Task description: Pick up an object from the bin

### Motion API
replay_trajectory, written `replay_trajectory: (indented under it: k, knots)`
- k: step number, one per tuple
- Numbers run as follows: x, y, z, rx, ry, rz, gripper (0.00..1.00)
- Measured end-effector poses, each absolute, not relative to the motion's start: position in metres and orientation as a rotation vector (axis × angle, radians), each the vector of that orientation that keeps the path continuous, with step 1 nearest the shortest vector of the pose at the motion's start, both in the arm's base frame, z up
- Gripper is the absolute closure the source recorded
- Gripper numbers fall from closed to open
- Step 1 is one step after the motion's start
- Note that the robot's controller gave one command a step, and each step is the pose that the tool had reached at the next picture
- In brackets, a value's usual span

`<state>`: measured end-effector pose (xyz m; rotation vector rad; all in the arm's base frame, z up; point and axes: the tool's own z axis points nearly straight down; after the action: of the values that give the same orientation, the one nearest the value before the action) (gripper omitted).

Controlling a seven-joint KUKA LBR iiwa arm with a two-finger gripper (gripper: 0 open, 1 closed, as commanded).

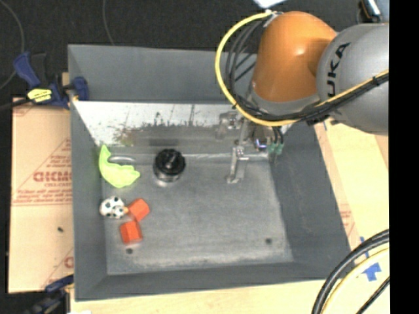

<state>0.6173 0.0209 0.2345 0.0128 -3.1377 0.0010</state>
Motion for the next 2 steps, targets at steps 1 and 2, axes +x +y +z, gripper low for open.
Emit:
replay_trajectory:
  k: [1, 2]
  knots:
    - [0.619, 0.021, 0.24, 0.012, -3.146, 0.0, 0.0]
    - [0.607, 0.027, 0.167, 0.175, -3.135, 0.002, 0.0]
